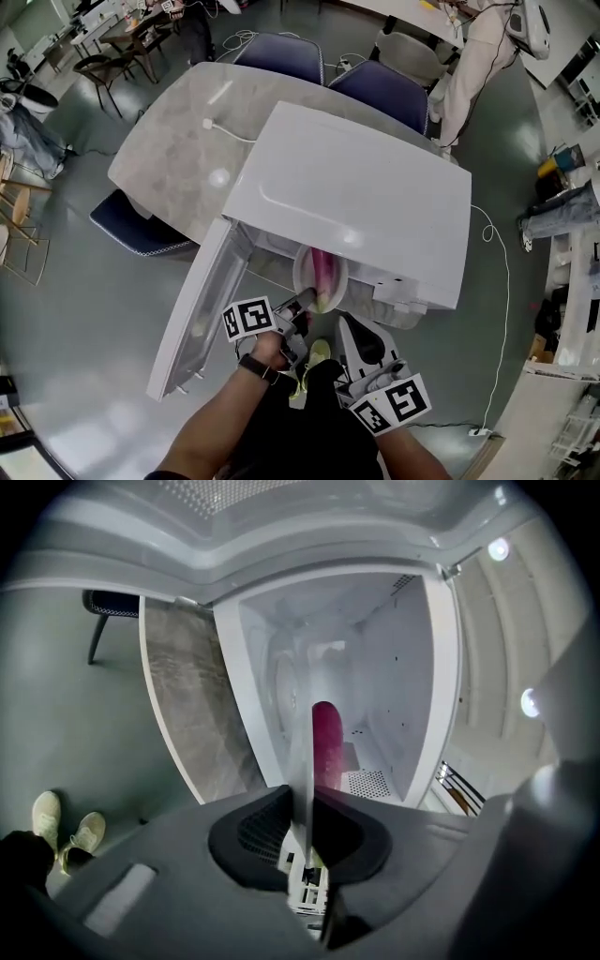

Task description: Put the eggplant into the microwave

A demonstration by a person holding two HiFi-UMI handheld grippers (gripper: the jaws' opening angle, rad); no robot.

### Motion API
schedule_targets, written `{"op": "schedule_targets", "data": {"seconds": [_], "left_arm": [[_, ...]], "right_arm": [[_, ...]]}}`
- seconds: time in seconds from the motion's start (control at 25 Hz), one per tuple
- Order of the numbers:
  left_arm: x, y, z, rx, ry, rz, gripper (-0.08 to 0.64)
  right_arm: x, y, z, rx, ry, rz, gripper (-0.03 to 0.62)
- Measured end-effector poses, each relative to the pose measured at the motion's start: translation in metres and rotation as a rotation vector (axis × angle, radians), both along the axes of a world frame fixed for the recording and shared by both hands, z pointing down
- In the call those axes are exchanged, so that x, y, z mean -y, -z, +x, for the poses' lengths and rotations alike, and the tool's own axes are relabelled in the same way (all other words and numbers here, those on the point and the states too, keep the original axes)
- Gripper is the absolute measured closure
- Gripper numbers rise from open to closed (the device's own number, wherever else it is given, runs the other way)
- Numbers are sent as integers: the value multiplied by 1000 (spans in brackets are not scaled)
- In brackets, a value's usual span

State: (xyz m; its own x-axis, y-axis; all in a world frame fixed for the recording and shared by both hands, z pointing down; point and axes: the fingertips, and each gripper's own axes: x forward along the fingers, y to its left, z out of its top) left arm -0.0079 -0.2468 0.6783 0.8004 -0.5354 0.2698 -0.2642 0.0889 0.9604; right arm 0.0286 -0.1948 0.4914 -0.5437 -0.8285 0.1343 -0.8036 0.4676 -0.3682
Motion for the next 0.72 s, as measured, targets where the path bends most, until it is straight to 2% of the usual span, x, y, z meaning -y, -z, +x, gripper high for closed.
{"op": "schedule_targets", "data": {"seconds": [0.36, 0.48, 0.72], "left_arm": [[30, -15, 6, -38, 42, -38, 518], [42, -15, 3, -33, 64, -14, 518], [51, -15, 5, -15, 56, 26, 517]], "right_arm": [[6, -5, 8, -3, -17, -9, 591], [6, -8, 8, 0, -15, -17, 591], [4, -12, 7, 6, -3, -30, 591]]}}
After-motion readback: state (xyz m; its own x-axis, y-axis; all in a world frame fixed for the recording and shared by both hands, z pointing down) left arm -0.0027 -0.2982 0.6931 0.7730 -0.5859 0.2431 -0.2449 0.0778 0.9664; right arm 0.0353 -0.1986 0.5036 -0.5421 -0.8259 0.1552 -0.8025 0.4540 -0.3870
